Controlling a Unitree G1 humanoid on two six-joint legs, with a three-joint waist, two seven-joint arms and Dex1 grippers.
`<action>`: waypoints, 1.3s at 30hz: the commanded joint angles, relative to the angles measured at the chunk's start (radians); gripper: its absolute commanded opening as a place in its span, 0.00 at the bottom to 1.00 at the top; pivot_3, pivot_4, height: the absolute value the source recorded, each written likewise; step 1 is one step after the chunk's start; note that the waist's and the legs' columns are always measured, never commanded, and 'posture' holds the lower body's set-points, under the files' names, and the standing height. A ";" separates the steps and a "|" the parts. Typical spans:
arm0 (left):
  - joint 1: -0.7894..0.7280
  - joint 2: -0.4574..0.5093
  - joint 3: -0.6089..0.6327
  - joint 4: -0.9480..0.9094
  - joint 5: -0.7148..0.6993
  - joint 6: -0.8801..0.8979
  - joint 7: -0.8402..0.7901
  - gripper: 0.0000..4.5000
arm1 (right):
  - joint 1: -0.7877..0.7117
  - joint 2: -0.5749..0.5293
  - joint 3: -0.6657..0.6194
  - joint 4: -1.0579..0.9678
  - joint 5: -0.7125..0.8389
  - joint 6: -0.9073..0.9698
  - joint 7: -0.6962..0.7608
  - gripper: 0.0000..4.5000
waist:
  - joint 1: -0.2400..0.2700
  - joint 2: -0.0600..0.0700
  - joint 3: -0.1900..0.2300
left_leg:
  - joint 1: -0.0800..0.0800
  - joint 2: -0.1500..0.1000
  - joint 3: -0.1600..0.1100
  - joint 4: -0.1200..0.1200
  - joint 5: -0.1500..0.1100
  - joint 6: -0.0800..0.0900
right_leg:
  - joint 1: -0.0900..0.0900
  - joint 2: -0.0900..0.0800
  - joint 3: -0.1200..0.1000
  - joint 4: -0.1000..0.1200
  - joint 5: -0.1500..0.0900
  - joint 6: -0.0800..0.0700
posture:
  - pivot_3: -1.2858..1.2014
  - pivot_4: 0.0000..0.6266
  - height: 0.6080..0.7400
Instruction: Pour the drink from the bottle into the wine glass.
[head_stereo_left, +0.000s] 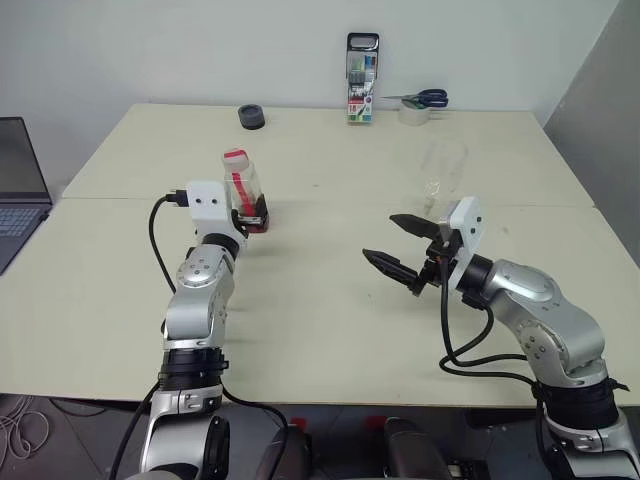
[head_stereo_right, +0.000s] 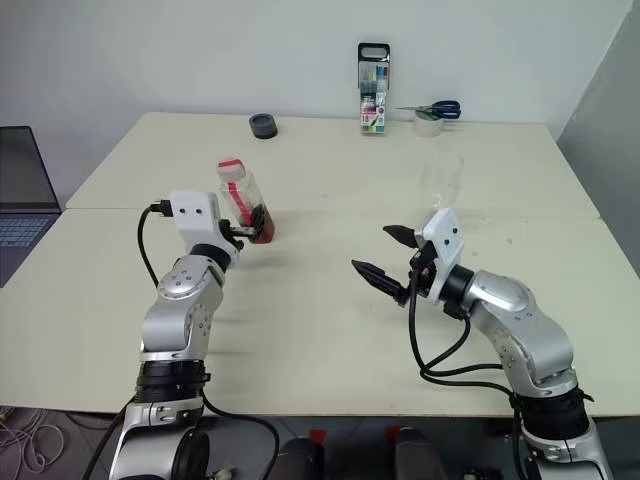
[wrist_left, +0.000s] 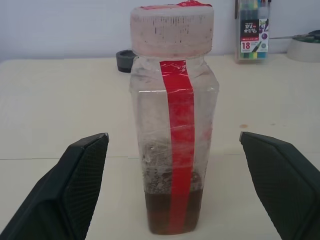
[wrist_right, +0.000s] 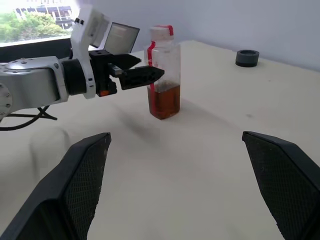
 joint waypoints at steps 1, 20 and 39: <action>-0.046 0.017 -0.007 0.011 0.017 -0.009 0.000 1.00 | -0.031 -0.007 -0.010 -0.044 0.025 0.005 0.011 1.00 | 0.000 0.000 0.000 | 0.000 0.000 0.000 0.000 0.000 0.000 | 0.000 0.000 0.000 0.000 0.000 0.000 | 0.52 0.24 1.00; -0.250 0.052 -0.008 0.252 0.052 -0.047 0.013 1.00 | -0.102 -0.005 0.007 0.001 0.039 0.023 0.063 1.00 | 0.000 0.000 0.000 | 0.000 -0.001 0.000 0.000 0.000 -0.001 | 0.000 -0.001 0.000 0.000 0.000 0.000 | 0.52 0.24 1.00; -0.290 0.065 -0.018 0.351 0.061 -0.068 -0.030 0.75 | -0.094 -0.008 -0.005 0.008 0.034 0.019 0.061 1.00 | -0.001 0.000 0.000 | 0.000 -0.001 0.000 0.000 0.000 -0.001 | 0.000 -0.001 0.000 0.000 0.000 0.000 | 0.52 0.24 1.00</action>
